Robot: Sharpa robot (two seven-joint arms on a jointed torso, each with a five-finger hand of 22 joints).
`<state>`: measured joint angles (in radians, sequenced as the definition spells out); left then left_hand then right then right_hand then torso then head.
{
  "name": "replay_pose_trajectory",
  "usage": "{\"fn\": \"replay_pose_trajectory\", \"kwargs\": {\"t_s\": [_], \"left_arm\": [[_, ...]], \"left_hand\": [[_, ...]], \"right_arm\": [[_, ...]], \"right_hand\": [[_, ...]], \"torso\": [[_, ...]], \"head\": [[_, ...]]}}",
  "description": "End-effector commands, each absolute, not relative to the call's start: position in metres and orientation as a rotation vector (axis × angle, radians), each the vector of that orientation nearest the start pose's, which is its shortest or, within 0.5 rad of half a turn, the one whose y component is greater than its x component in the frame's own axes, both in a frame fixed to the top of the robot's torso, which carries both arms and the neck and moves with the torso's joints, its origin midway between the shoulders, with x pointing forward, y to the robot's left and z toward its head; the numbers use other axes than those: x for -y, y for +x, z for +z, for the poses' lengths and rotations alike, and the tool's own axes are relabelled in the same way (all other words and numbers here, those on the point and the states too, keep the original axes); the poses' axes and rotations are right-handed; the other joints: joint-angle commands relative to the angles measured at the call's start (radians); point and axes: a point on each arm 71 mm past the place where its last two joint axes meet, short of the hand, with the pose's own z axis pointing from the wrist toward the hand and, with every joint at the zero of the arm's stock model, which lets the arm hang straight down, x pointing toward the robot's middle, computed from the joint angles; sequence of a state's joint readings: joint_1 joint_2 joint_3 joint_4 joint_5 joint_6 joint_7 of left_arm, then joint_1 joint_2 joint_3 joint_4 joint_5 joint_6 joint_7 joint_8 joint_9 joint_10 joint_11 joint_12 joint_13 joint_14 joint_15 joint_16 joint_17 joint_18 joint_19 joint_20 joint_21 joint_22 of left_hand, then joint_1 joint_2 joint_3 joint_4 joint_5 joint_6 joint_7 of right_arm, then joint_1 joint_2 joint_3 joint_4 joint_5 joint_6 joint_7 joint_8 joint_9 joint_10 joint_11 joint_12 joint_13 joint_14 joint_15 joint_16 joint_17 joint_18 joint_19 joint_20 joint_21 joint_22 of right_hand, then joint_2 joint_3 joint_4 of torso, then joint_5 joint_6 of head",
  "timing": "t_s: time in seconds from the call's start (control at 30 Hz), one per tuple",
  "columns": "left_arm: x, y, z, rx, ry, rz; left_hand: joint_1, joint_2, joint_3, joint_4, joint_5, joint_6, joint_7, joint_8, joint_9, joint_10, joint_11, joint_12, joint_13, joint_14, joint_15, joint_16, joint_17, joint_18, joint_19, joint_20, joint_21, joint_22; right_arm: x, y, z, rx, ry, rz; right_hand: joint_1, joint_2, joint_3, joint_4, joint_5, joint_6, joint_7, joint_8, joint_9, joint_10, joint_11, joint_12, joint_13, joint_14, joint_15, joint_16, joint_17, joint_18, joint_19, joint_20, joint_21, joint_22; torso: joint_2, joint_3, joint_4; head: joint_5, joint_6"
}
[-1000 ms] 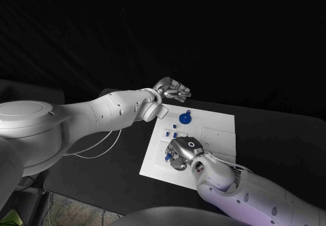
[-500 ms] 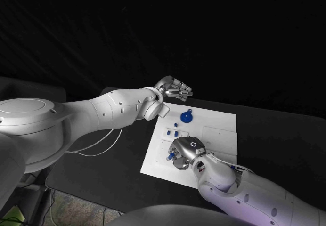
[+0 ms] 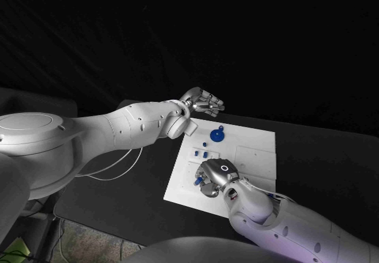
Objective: Assemble the parts on the task board
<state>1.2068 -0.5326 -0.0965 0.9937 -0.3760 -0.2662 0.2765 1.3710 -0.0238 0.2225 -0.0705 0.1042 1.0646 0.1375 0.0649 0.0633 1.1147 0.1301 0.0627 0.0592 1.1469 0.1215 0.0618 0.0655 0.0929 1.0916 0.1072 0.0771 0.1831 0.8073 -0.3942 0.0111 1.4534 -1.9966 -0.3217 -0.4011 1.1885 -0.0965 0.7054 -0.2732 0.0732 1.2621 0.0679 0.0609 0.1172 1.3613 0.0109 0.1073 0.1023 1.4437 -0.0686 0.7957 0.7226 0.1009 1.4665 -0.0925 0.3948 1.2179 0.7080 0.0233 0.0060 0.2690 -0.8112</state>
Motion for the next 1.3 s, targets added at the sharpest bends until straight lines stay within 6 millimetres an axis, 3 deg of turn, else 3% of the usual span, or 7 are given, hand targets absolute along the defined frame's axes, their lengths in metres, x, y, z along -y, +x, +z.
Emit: {"fn": "replay_pose_trajectory", "kwargs": {"t_s": [0.03,1.3], "left_arm": [[-0.198,0.567,-0.222,-1.598,-0.780,-1.190],[-0.192,0.564,-0.222,-1.610,-0.778,-1.211]], "left_hand": [[-0.003,0.000,0.000,0.007,0.004,0.004,-0.003,-0.002,0.000,-0.005,0.002,-0.004,-0.001,-0.007,0.002,-0.001,0.001,0.008,0.010,0.000,-0.004,-0.005],[-0.004,0.000,0.003,0.007,0.011,0.001,-0.002,-0.002,0.000,-0.007,0.003,-0.004,-0.001,-0.007,0.002,-0.001,0.001,0.008,0.012,0.000,-0.003,-0.016]], "right_arm": [[-0.003,0.373,-0.309,-1.675,-0.410,0.694],[-0.009,0.372,-0.320,-1.730,-0.434,0.649]], "right_hand": [[0.011,-0.001,0.005,0.000,0.004,0.010,0.002,0.003,0.037,0.009,-0.002,-0.005,-0.001,0.002,-0.008,-0.003,0.001,0.013,0.040,-0.008,0.004,0.001],[0.011,0.002,0.005,-0.002,0.000,0.009,0.002,0.003,0.035,0.008,-0.001,-0.006,-0.002,0.000,-0.008,-0.003,0.002,0.014,0.039,-0.007,0.000,-0.003]], "torso": [[0.000,0.0002,0.0005],[0.000,-0.0006,0.0000]], "head": [[0.000,-0.001],[-0.003,-0.009]]}}
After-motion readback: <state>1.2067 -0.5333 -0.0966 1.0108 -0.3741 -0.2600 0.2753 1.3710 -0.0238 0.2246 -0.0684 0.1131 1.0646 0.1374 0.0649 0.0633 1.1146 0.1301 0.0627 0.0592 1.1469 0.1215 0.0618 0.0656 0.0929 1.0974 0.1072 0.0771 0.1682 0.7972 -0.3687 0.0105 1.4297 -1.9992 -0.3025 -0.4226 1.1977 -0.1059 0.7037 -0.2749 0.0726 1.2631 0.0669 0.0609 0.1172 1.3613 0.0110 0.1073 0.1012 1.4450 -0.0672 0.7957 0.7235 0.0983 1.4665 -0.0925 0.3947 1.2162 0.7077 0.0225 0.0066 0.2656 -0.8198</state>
